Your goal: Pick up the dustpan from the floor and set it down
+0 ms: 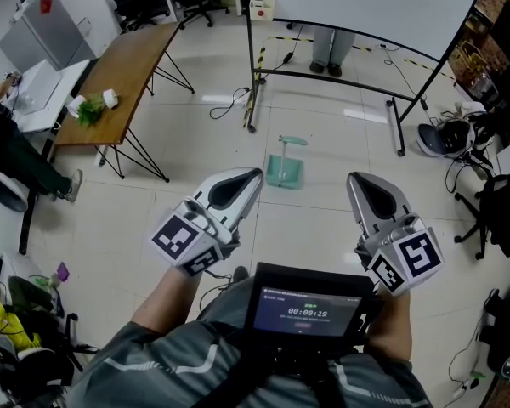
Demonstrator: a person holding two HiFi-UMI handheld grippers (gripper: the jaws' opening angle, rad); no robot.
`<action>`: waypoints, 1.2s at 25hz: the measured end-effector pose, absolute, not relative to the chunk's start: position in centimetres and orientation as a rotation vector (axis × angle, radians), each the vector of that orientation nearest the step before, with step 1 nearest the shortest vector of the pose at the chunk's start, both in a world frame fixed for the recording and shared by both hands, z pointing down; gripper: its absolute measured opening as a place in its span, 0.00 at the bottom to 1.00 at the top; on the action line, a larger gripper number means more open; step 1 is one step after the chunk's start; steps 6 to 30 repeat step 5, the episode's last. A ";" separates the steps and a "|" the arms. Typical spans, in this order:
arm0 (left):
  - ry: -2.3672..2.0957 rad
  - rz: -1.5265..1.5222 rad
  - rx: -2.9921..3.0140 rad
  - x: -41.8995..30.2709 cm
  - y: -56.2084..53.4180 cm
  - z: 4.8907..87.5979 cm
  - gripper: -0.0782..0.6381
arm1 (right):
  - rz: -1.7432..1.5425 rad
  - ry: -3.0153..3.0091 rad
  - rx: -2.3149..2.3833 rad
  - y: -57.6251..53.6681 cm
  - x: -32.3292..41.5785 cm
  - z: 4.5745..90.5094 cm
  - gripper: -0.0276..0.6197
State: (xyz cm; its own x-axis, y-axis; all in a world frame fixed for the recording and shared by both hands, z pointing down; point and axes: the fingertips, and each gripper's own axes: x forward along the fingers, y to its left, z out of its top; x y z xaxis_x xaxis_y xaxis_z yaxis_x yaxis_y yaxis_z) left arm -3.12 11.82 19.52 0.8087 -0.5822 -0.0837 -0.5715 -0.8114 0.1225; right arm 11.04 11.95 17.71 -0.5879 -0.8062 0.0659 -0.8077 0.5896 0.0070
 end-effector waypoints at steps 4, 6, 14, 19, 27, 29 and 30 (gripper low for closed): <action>-0.927 -0.167 2.884 -3.5 11.7 19.7 0.15 | 0.034 -2.745 1.396 11.8 10.8 17.5 0.07; -0.927 -0.160 2.877 -3.6 11.6 19.8 0.15 | 0.033 -2.746 1.396 11.7 10.8 17.4 0.07; -0.927 -0.160 2.877 -3.6 11.6 19.8 0.15 | 0.033 -2.746 1.396 11.7 10.8 17.4 0.07; -0.927 -0.160 2.877 -3.6 11.6 19.8 0.15 | 0.033 -2.746 1.396 11.7 10.8 17.4 0.07; -0.927 -0.160 2.877 -3.6 11.6 19.8 0.15 | 0.033 -2.746 1.396 11.7 10.8 17.4 0.07; -0.927 -0.160 2.877 -3.6 11.6 19.8 0.15 | 0.033 -2.746 1.396 11.7 10.8 17.4 0.07; -0.927 -0.160 2.877 -3.6 11.6 19.8 0.15 | 0.033 -2.746 1.396 11.7 10.8 17.4 0.07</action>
